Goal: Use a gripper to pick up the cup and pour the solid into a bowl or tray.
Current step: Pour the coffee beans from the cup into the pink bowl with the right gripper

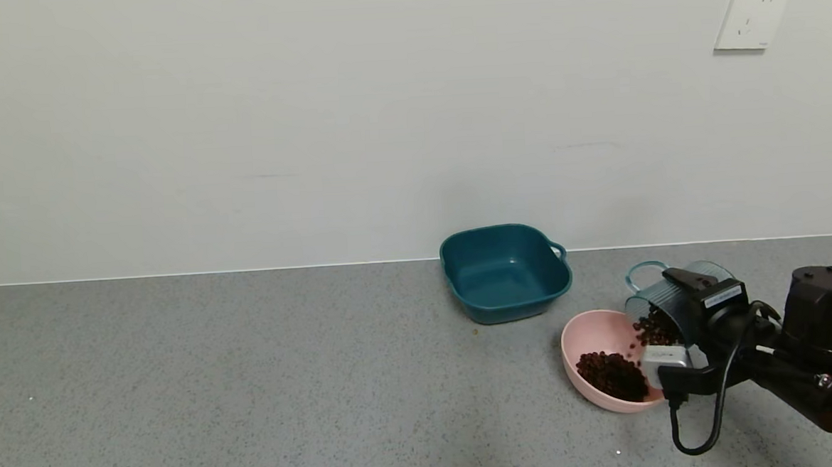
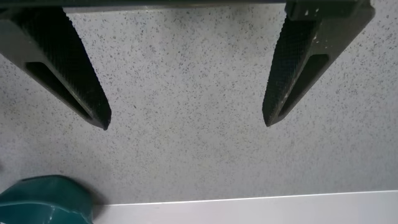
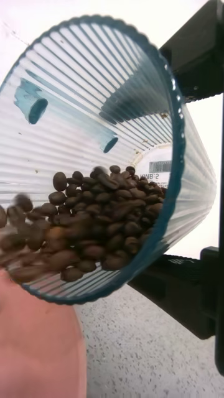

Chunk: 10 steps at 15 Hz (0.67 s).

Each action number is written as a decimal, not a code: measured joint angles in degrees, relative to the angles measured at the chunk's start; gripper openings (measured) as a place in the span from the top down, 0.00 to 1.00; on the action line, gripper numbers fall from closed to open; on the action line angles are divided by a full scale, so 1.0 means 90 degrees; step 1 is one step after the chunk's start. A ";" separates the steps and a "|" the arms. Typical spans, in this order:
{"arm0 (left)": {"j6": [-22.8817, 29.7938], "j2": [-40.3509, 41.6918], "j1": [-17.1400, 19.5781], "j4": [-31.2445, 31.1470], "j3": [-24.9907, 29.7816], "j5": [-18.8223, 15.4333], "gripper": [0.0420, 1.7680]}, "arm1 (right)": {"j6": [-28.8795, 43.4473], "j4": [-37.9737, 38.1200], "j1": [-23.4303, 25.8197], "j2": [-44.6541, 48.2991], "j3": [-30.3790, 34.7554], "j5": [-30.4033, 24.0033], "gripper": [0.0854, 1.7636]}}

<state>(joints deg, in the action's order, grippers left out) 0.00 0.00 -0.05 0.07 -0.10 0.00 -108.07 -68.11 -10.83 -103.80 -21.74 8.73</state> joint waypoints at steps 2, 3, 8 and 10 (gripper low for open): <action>0.0000 0.0000 0.0000 0.0003 0.0000 0.0000 0.01 | 0.0297 0.0004 0.0027 0.0022 0.0064 -0.0012 0.24; 0.0000 0.0000 0.0000 0.0003 0.0000 0.0000 0.01 | 0.0484 0.0007 0.0024 0.0039 0.0116 -0.0020 0.24; 0.0000 0.0000 0.0000 0.0003 0.0000 0.0000 0.01 | 0.1501 0.0015 0.0031 0.0135 0.0270 -0.0027 0.24; 0.0000 0.0000 0.0000 0.0003 0.0000 0.0000 0.01 | 0.1984 0.0009 0.0034 0.0150 0.0302 -0.0027 0.24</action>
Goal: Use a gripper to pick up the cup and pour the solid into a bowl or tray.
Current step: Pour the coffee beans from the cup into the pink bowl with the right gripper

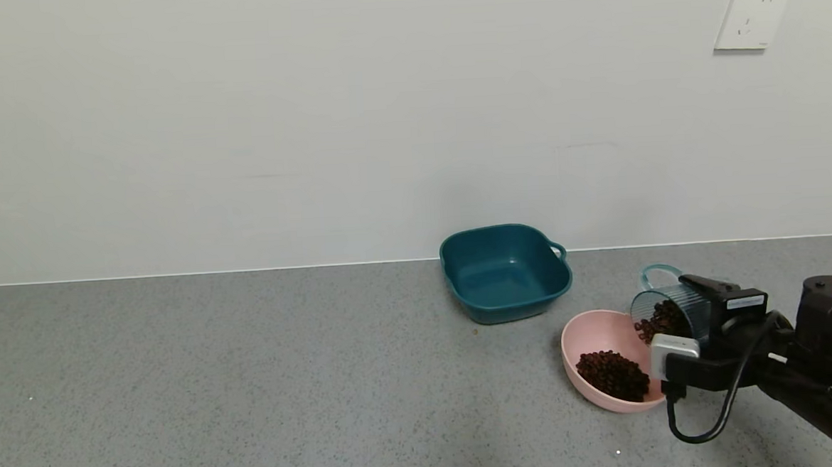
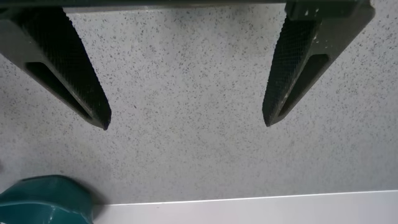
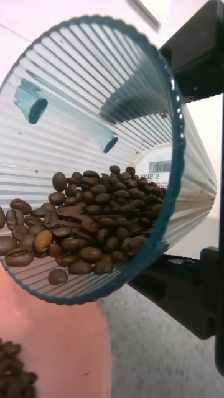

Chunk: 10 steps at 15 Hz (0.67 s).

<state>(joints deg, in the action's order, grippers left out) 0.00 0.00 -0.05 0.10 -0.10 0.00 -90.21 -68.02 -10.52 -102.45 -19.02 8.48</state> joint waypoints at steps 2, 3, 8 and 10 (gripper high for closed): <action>0.0000 0.0000 0.0000 0.0000 0.0000 0.0000 0.01 | 0.0581 0.0000 0.0000 0.0003 0.0016 0.0000 0.24; 0.0000 0.0000 0.0000 0.0000 0.0000 0.0000 0.01 | 0.0836 -0.0005 0.0000 0.0005 0.0019 0.0000 0.24; 0.0000 0.0000 0.0000 -0.0003 0.0000 0.0000 0.01 | 0.1936 0.0015 0.0049 0.0046 -0.0009 -0.0019 0.24; 0.0000 0.0000 0.0000 0.0000 0.0000 0.0000 0.01 | 0.2434 0.0012 0.0073 0.0042 -0.0034 -0.0012 0.24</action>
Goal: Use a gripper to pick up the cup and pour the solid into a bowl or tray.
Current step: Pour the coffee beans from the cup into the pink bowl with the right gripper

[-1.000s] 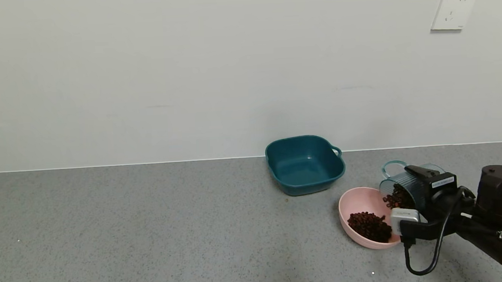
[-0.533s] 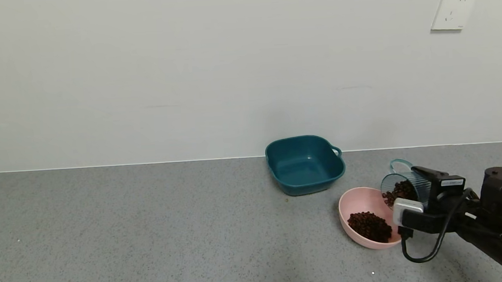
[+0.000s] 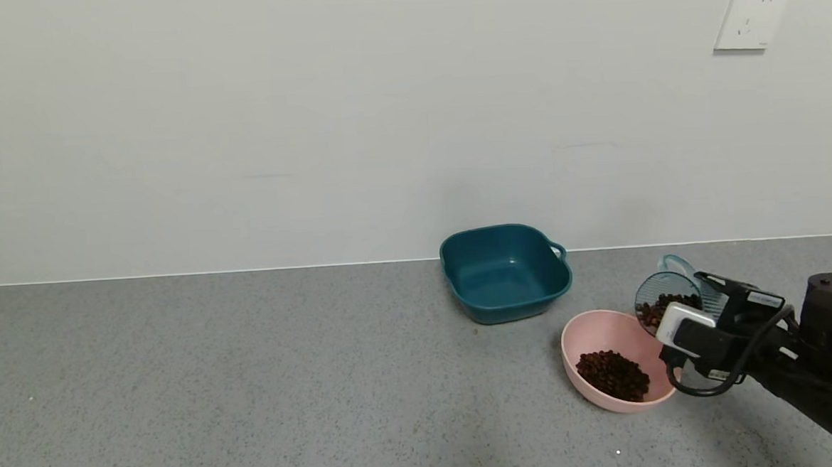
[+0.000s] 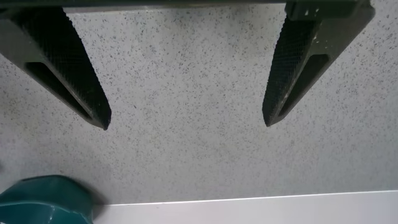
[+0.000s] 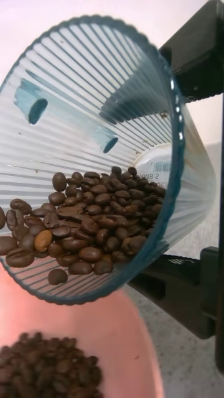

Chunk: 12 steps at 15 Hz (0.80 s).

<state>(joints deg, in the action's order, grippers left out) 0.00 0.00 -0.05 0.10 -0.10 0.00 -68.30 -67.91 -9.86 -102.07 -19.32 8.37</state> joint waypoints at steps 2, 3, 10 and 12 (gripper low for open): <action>0.0000 0.0000 0.0000 0.0000 0.0000 0.0000 0.01 | 0.0420 0.0000 0.0064 0.0000 -0.0045 -0.0007 0.24; 0.0000 0.0000 0.0000 0.0000 0.0000 0.0000 0.01 | 0.0614 0.0005 0.0150 -0.0003 -0.0057 -0.0009 0.24; 0.0000 0.0000 0.0000 -0.0003 0.0000 0.0000 0.01 | 0.2632 0.0022 0.0569 -0.0049 -0.0042 -0.0085 0.24; 0.0000 0.0000 0.0000 -0.0003 0.0000 0.0000 0.01 | 0.3394 0.0031 0.0631 -0.0127 -0.0015 -0.0095 0.24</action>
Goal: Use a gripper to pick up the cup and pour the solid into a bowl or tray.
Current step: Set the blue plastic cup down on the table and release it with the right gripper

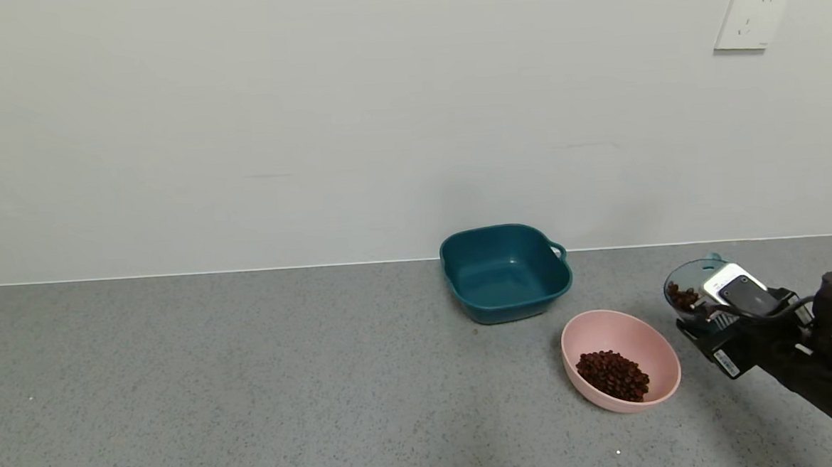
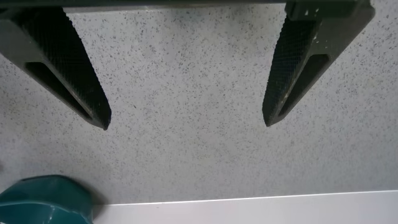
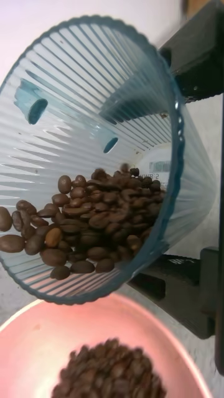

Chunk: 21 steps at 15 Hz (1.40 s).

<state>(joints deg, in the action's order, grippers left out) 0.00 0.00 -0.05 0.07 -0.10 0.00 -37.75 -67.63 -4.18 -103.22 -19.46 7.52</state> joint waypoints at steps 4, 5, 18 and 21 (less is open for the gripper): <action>0.0000 0.0000 0.0000 0.0000 0.0000 0.0000 0.01 | 0.1516 -0.0022 0.0119 -0.0196 -0.0046 0.0018 0.24; 0.0000 0.0000 0.0000 0.0004 0.0000 0.0000 0.01 | 0.1944 -0.0034 0.0125 -0.0228 -0.0061 0.0022 0.24; 0.0000 0.0000 -0.0003 0.0003 0.0000 0.0000 0.01 | 0.3905 -0.0034 0.0278 -0.1498 -0.1957 0.0100 0.24; 0.0000 0.0000 -0.0003 0.0003 0.0000 0.0000 0.01 | 0.3902 -0.0028 0.0265 -0.1936 -0.2487 0.0211 0.24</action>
<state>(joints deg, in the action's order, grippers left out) 0.00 0.00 -0.07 0.10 -0.10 0.00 -2.63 -67.89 -1.79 -120.64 -41.84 9.42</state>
